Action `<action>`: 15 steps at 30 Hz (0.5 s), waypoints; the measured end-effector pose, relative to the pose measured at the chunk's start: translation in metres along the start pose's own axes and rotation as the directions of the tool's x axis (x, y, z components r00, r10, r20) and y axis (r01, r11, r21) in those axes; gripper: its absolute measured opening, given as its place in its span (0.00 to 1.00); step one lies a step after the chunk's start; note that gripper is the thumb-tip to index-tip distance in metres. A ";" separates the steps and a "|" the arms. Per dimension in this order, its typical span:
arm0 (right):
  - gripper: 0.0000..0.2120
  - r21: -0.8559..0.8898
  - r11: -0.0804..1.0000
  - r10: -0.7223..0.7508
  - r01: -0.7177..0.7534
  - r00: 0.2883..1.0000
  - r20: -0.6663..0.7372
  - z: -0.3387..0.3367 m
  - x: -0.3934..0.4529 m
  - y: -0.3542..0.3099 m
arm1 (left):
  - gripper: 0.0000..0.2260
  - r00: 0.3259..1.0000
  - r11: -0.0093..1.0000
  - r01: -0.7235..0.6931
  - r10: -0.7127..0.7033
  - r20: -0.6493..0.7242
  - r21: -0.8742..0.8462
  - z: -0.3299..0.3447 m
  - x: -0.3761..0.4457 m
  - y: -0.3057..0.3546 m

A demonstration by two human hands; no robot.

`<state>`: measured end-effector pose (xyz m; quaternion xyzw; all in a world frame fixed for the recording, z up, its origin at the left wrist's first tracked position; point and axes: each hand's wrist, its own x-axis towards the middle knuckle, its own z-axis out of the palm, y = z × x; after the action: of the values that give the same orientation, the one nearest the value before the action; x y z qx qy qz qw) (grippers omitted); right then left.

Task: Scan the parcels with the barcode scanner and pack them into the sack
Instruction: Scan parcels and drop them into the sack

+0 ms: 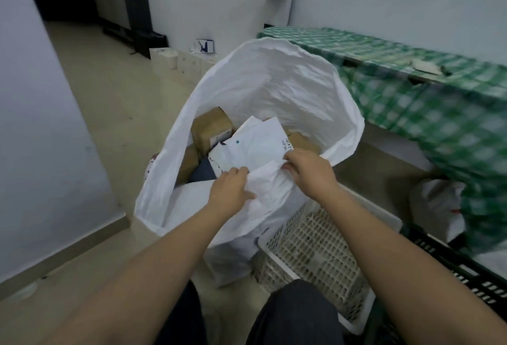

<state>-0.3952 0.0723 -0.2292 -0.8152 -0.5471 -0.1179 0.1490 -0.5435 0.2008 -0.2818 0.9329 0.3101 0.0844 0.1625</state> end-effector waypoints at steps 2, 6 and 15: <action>0.08 -0.008 1.000 -0.011 0.011 0.999 0.044 -0.001 0.009 -0.003 | 0.06 0.999 0.997 0.006 -0.003 -0.041 0.072 -0.018 0.010 -0.002; 0.09 -0.146 0.989 -0.005 0.012 0.999 0.044 -0.040 0.068 -0.006 | 0.10 0.975 0.980 -0.005 0.049 -0.216 0.200 -0.098 0.056 -0.004; 0.09 -0.191 0.978 0.110 -0.079 0.982 0.154 -0.031 0.076 0.000 | 0.11 0.981 0.981 -0.013 0.049 -0.186 0.193 -0.107 0.079 -0.014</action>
<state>-0.3676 0.1253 -0.1735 -0.8575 -0.5049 -0.0932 0.0332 -0.5164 0.2859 -0.1821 0.9366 0.3163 0.1455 0.0404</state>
